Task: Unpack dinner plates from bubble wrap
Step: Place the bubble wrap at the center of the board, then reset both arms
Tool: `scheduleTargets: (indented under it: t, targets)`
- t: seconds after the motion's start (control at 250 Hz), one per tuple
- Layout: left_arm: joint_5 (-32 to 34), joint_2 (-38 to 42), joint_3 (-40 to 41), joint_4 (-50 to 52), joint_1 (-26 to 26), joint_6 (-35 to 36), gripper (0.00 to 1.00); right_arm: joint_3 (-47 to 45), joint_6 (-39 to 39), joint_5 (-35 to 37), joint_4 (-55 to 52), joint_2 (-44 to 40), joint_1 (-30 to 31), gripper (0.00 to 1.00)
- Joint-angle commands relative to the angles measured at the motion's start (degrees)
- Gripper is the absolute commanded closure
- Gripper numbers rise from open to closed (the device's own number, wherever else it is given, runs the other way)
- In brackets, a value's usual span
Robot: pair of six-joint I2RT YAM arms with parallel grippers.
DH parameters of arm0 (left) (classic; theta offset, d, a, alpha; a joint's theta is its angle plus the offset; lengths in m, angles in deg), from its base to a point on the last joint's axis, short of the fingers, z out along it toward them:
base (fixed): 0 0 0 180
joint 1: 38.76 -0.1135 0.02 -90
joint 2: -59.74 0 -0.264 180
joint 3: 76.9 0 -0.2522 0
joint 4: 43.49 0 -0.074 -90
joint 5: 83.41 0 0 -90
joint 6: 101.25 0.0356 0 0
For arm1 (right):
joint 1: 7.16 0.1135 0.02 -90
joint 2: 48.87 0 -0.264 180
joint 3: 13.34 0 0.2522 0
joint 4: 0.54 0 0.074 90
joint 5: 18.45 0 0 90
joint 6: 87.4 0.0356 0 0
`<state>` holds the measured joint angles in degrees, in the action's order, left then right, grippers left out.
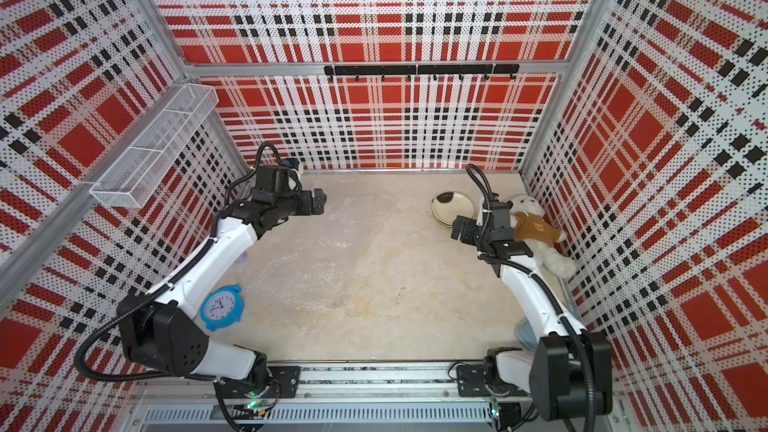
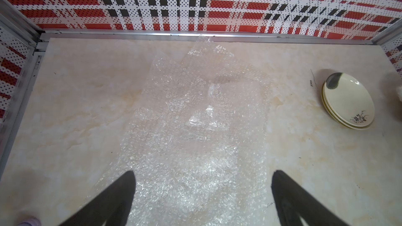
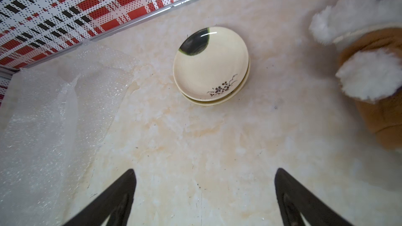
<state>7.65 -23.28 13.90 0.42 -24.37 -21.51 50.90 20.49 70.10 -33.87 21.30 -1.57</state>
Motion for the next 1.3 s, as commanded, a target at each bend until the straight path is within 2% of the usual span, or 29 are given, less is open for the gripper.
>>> scheduleTargets:
  t: [0.0, 0.216, 0.452, 0.548, 0.62, 0.692, 0.756, 0.904, 1.0, 1.088, 1.205, 1.297]
  targets:
    - [0.9, 3.0, 2.3, -6.1, 0.5, 0.6, 0.01, 2.2, -5.3, 4.8, -0.2, -1.4, 0.6, 0.00]
    - [1.9, 5.9, 6.6, -10.0, 0.5, 1.6, 0.01, 0.8, -9.1, 4.7, 4.7, -4.9, 0.6, 0.00]
    - [2.9, 10.0, 13.5, -17.5, 0.5, 1.7, 0.00, 0.1, -9.7, 8.2, 5.4, -6.5, 0.6, 0.00]
    - [3.9, 10.7, 15.7, -19.0, 0.3, 1.8, 0.01, -0.4, -11.6, 5.9, 7.2, -6.3, 0.6, 0.00]
    - [4.0, 11.9, 18.6, -22.1, 0.1, 2.3, 0.01, -1.8, -12.6, 3.9, 11.0, -6.3, 0.6, 0.00]
    - [-0.2, 13.6, 22.2, -25.6, -0.2, 4.2, 0.01, -4.1, -12.6, 3.6, 16.9, -6.4, 0.6, 0.00]
    - [0.1, 15.2, 25.8, -29.8, -0.2, 4.4, 0.01, -6.1, -14.5, 1.6, 21.8, -6.7, 0.6, 0.00]
    - [7.0, 19.6, 34.4, -37.5, -0.2, 4.2, 0.01, -11.2, -16.6, -0.2, 31.6, -7.1, 0.6, 0.00]
    - [9.0, 24.4, 42.3, -45.5, -0.2, 7.6, 0.00, -13.3, -16.5, 1.2, 33.4, -7.2, 0.6, 0.00]
    - [14.1, 29.1, 49.1, -52.1, -0.2, 9.9, 0.01, -14.4, -16.4, 2.2, 34.4, -6.4, 0.6, 0.00]
    - [17.7, 34.2, 54.4, -53.2, -1.5, 11.6, 0.01, -14.8, -18.3, 1.8, 34.6, -4.5, 0.6, 0.00]
    - [20.0, 35.1, 56.7, -53.9, -3.1, 12.3, 0.01, -14.8, -19.1, 2.4, 34.2, -3.3, 0.6, 0.00]
